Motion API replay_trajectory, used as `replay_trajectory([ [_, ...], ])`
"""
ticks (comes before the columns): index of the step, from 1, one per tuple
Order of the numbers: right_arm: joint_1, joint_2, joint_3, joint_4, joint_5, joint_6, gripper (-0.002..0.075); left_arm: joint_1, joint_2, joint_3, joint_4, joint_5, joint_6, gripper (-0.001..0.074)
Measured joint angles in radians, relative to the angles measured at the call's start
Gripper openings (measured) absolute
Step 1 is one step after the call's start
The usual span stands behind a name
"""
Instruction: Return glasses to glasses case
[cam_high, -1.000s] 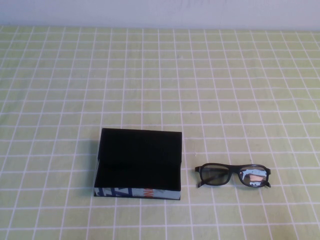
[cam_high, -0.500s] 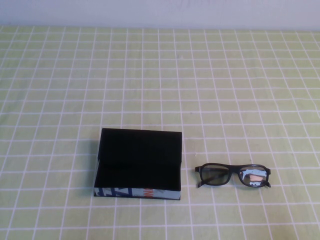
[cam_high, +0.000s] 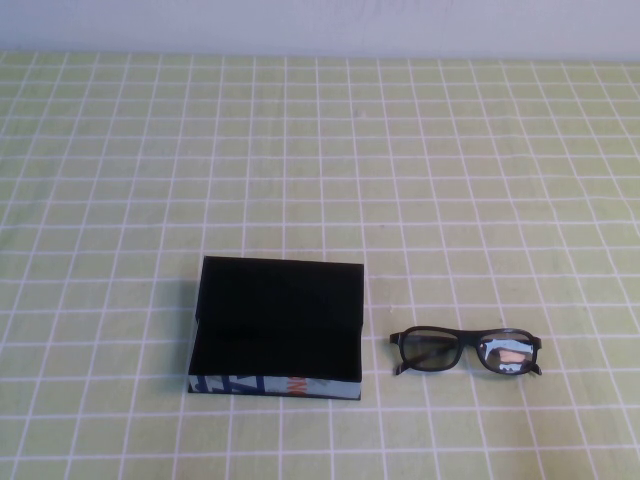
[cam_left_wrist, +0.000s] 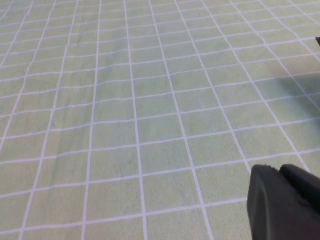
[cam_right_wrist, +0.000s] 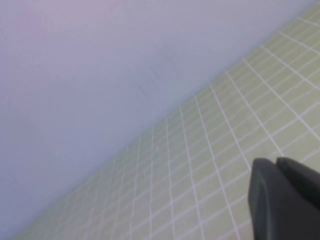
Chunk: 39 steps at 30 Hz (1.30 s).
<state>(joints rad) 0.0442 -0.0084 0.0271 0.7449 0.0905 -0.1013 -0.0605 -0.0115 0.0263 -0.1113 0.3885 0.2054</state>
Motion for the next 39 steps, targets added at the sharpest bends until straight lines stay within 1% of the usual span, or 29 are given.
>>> replay_trajectory([
  [2,0.0,0.0,0.0,0.059,-0.041,0.0,-0.0011,0.0,0.0,0.0,0.0,0.0,0.0,-0.0002],
  [5,0.0,0.0,0.0,0.145,-0.041,0.0,-0.0011,0.0,0.0,0.0,0.0,0.0,0.0,-0.0002],
  [7,0.0,0.0,-0.002,0.178,0.004,0.0,-0.0011,0.0,0.0,0.0,0.0,0.0,0.0,-0.0002],
  [9,0.0,0.016,-0.03,0.184,0.093,0.0,-0.0011,0.0,0.0,0.0,0.0,0.0,0.0,-0.0002],
  [12,0.0,0.127,-0.146,0.126,0.273,0.0,-0.0011,0.0,0.0,0.0,0.0,0.0,0.0,-0.0002],
  [17,0.0,0.446,-0.408,-0.086,0.605,-0.006,-0.0011,0.0,0.0,0.0,0.0,0.0,0.0,-0.0002],
  [19,0.0,0.558,-0.496,-0.152,0.705,-0.03,-0.0011,0.0,0.0,0.0,0.0,0.0,0.0,-0.0002],
  [22,0.0,0.72,-0.615,-0.211,0.808,-0.098,-0.0011,0.0,0.0,0.0,0.0,0.0,0.0,-0.0002],
  [27,0.002,0.96,-0.751,-0.229,0.881,-0.248,-0.0011,0.0,0.0,0.0,0.0,0.0,0.0,-0.0002],
  [30,0.044,1.079,-0.826,-0.251,0.896,-0.345,-0.0011,0.0,0.0,0.0,0.0,0.0,0.0,-0.0002],
  [35,0.201,1.288,-1.002,-0.373,0.904,-0.544,-0.0011,0.0,0.0,0.0,0.0,0.0,0.0,-0.0002],
  [39,0.301,1.468,-1.149,-0.465,0.912,-0.64,-0.0011,0.0,0.0,0.0,0.0,0.0,0.0,-0.0002],
])
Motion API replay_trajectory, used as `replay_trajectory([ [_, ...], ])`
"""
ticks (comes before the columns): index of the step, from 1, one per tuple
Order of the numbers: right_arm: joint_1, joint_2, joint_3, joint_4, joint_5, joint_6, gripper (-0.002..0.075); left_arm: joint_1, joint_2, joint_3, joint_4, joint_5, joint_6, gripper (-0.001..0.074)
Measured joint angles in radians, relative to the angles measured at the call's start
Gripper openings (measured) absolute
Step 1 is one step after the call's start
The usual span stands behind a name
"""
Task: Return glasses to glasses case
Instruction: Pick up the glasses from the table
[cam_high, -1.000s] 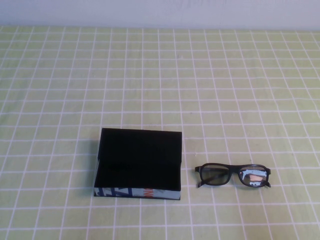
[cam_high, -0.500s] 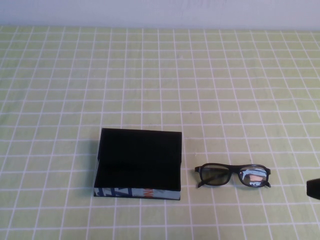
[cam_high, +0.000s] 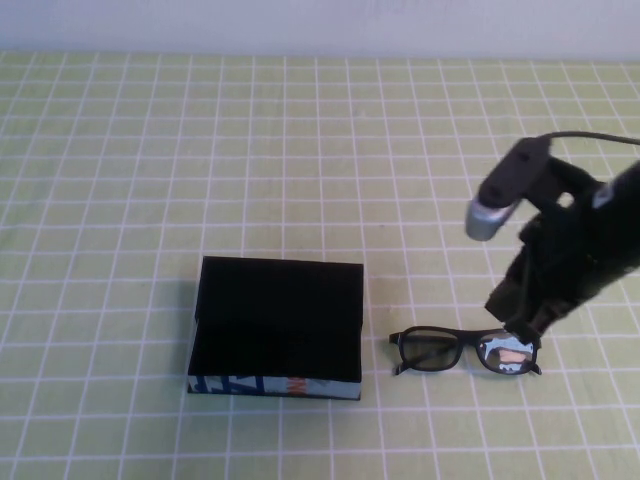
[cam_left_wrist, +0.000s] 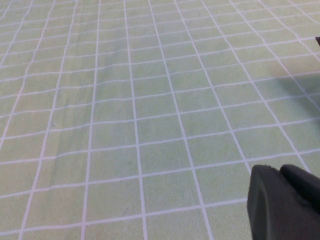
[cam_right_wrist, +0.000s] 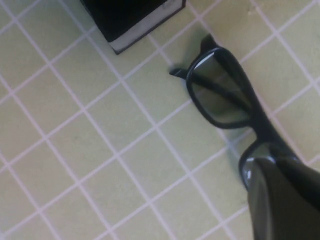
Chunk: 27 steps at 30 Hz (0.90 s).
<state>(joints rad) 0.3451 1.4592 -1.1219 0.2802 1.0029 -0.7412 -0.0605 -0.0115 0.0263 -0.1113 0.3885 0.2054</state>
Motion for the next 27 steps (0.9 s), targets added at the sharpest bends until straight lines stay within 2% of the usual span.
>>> replay_trajectory([
  [6,0.064,0.219,-0.171,-0.073,0.052,-0.224,-0.0005,0.0,0.0,0.0,0.0,0.0,0.0,-0.0002],
  [8,0.074,0.267,-0.201,-0.082,0.07,-0.304,0.0028,0.0,0.0,0.0,0.0,0.0,0.0,-0.0002],
  [12,0.075,0.327,-0.229,-0.106,0.09,-0.407,0.0172,0.0,0.0,0.0,0.0,0.0,0.0,-0.0002],
  [16,0.075,0.37,-0.236,-0.149,0.088,-0.428,0.037,0.0,0.0,0.0,0.0,0.0,0.0,-0.0002],
  [18,0.075,0.383,-0.236,-0.172,0.088,-0.428,0.0425,0.0,0.0,0.0,0.0,0.0,0.0,-0.0002],
  [21,0.075,0.399,-0.236,-0.185,0.084,-0.428,0.0452,0.0,0.0,0.0,0.0,0.0,0.0,-0.0002],
  [27,0.075,0.424,-0.236,-0.2,0.043,-0.428,0.0454,0.0,0.0,0.0,0.0,0.0,0.0,-0.0002],
])
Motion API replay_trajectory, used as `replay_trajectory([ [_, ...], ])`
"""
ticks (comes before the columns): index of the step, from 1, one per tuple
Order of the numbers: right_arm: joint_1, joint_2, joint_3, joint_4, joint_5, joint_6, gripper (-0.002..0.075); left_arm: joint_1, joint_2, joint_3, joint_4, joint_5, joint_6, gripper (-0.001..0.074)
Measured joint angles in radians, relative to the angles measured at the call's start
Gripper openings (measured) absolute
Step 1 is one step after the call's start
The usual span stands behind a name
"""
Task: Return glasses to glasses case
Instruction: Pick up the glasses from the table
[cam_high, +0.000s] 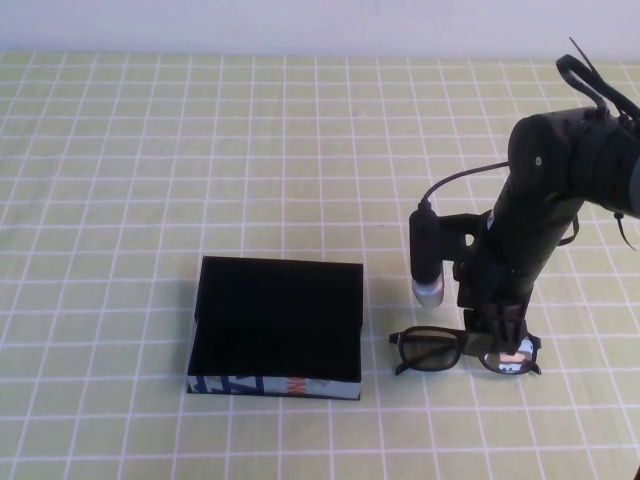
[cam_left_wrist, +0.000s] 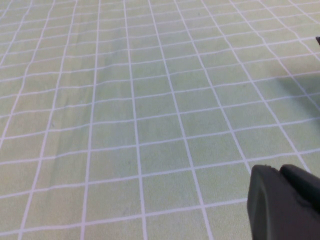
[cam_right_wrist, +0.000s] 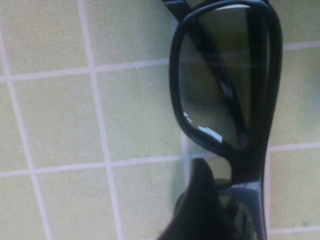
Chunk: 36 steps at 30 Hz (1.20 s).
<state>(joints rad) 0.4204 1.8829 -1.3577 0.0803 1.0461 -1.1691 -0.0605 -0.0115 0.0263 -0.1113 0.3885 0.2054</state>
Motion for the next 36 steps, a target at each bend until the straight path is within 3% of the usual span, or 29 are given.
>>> replay_trajectory([
  [23,0.0,0.065,-0.027,0.0,-0.02,0.0,0.0427,0.0,0.0,0.0,0.0,0.0,0.0,-0.0002],
  [36,0.0,0.065,-0.04,0.01,0.05,0.0,0.0195,0.0,0.0,0.0,0.0,0.0,0.0,-0.0002],
])
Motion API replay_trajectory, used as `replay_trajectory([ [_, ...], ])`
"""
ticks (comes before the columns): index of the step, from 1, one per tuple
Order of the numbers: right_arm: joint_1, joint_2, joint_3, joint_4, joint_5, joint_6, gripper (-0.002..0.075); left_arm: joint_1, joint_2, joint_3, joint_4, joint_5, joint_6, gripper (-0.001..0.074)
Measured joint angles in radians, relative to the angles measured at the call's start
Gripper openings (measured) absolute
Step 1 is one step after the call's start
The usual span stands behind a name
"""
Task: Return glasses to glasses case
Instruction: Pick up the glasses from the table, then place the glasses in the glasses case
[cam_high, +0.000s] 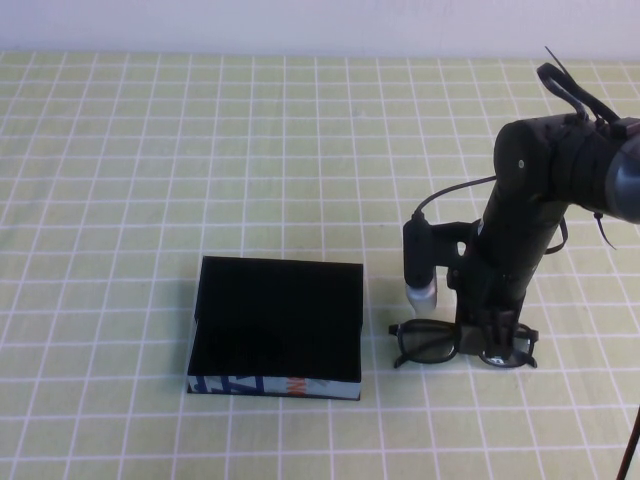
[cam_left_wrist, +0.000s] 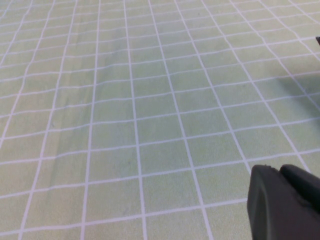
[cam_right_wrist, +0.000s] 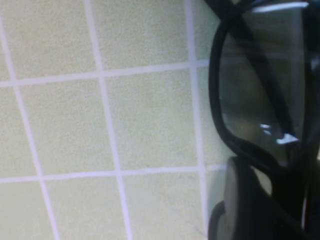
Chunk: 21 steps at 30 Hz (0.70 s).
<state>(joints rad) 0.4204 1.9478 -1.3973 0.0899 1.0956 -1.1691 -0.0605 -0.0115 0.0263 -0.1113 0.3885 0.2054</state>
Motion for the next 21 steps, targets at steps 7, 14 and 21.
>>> replay_trajectory([
  [7,0.002,0.0,-0.002,0.002,0.023,0.0,0.0064,0.0,0.0,0.0,0.0,0.0,0.0,-0.0002],
  [14,0.044,-0.025,-0.002,-0.015,0.089,0.069,0.0045,0.0,0.0,0.0,0.0,0.0,0.0,-0.0002],
  [21,0.179,-0.122,-0.1,-0.09,0.113,0.299,0.0044,0.0,0.0,0.0,0.0,0.0,0.0,-0.0002],
])
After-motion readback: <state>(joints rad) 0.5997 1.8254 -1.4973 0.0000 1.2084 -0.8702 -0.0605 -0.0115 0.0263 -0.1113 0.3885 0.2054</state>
